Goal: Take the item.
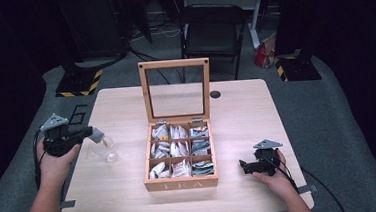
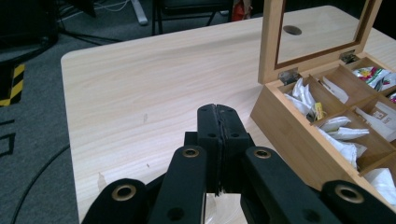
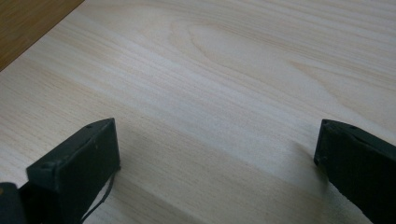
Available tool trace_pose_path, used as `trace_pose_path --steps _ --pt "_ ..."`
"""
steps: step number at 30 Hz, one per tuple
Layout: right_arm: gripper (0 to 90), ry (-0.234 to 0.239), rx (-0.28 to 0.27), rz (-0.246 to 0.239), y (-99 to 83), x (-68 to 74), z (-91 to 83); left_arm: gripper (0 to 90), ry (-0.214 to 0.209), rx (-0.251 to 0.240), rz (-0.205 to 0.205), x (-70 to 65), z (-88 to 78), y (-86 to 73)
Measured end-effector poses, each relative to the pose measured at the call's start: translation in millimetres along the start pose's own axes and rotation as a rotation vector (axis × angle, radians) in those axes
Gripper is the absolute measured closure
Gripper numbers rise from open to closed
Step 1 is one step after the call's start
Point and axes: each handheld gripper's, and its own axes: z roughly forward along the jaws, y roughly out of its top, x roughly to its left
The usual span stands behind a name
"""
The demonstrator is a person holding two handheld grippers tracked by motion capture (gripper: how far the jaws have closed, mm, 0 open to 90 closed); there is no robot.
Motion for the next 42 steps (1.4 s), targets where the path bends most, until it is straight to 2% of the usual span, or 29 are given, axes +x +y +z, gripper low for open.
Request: trace_pose_path --steps 12,22,27,31,33,42 --pt "0.0 0.0 -0.001 -0.004 0.0 -0.2 0.0 89.3 -0.001 0.05 -0.021 1.2 17.8 -16.2" --pt "0.0 0.0 0.0 -0.001 0.0 -0.1 0.0 89.3 -0.006 0.082 -0.038 4.0 26.3 -28.0" --pt "0.0 0.0 -0.002 -0.004 -0.1 -0.3 0.2 89.3 -0.005 0.077 -0.041 4.0 29.6 -30.1" --pt "0.0 -0.002 -0.002 -0.008 0.0 -0.5 0.1 89.3 -0.008 0.094 -0.041 3.6 31.8 -32.4" --pt "0.0 0.0 -0.002 -0.004 -0.1 -0.3 0.2 89.3 -0.003 0.084 -0.044 3.5 33.0 -33.4" --pt "0.0 0.0 -0.002 -0.006 -0.1 -0.4 0.1 89.3 -0.014 0.108 -0.039 3.2 36.9 -35.4"
